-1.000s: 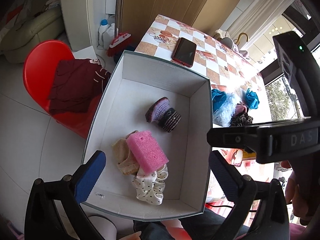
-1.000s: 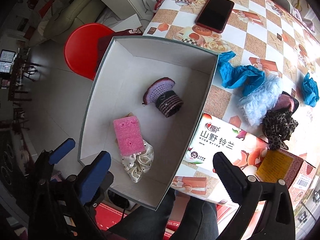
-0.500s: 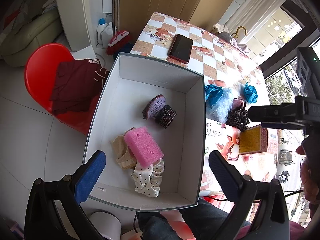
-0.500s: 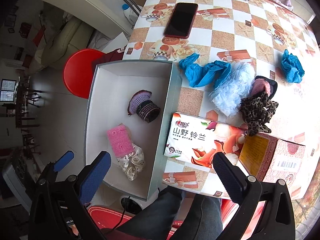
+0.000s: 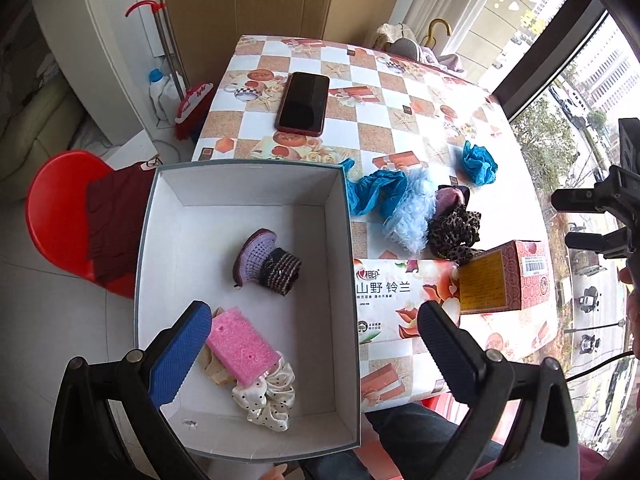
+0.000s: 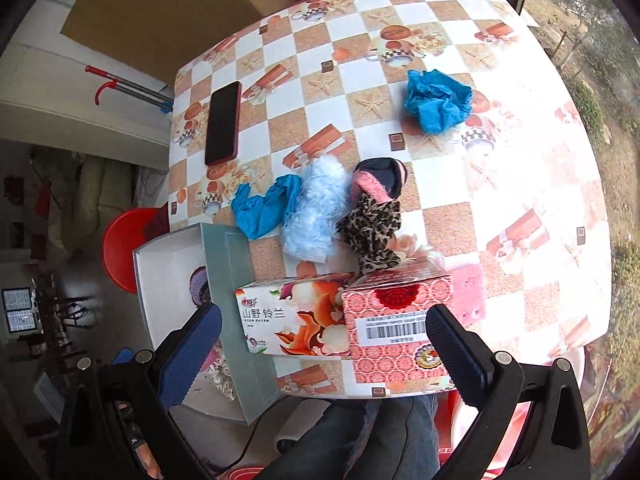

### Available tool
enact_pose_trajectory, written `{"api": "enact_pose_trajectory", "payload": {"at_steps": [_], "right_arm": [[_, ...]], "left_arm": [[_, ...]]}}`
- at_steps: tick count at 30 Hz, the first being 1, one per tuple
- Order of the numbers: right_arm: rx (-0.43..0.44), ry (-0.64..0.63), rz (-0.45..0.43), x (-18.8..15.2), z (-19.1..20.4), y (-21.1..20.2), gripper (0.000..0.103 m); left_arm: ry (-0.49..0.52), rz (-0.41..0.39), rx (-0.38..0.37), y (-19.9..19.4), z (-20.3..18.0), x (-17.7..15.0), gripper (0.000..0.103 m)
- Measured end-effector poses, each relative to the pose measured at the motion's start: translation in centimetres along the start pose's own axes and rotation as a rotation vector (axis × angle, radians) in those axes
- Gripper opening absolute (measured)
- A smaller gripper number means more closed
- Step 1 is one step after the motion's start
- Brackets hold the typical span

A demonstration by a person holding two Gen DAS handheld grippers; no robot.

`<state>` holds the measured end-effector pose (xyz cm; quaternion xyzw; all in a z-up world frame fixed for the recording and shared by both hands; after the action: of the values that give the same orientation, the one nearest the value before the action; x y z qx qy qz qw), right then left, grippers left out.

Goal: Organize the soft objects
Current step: 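Withdraw both tools from the box and reach toward the items on the table, then grasp the blue cloth with the right tool while the left tool grasps the light-blue fluffy item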

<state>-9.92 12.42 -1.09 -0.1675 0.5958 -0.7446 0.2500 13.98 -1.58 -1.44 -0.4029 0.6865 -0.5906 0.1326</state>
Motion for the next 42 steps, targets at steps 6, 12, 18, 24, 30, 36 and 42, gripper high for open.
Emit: {"api": "enact_pose_trajectory", "payload": {"at_steps": [6,12,18,24,30,36,42], "right_arm": [[-0.029,0.108,0.033,1.0,-5.9,1.1,0.103],[-0.042,0.138,0.073,2.6,-9.2,2.7,0.103],[-0.045,0.124,0.118,4.2,-10.7,4.7,0.103],[-0.044,0.102,0.170,5.0,-11.5,7.1,0.103],[-0.046,0.085,0.213,6.3,-11.9,9.0,0.103],[-0.072,0.069,0.204,9.2,-12.2,10.2,0.103],[-0.146,0.021,0.102,14.6,-12.0,10.7,0.103]], "left_arm": [[0.141,0.048,0.029,3.4,-4.4,3.2,0.103],[0.252,0.125,0.063,8.2,-8.0,6.4,0.103],[0.353,0.224,0.103,14.1,-10.8,8.1,0.103],[0.386,0.325,0.157,19.5,-10.7,8.9,0.103],[0.359,0.432,0.130,23.6,-10.4,9.0,0.103],[0.391,0.389,0.254,26.3,-9.3,11.1,0.103],[0.226,0.261,0.238,24.3,-7.0,17.8,0.103]]}}
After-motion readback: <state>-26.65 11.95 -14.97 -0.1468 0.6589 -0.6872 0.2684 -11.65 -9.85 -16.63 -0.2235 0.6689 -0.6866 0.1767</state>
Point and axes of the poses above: each gripper's, at about its wrist camera, not at the fingertips, and y roughly the way its jaws point, z to its left, x to its top, the point moved 6 cm from there along y, roughly the way its jaws point, and after that the axes turned 8 degrees about -x, right-handed, at the moved point
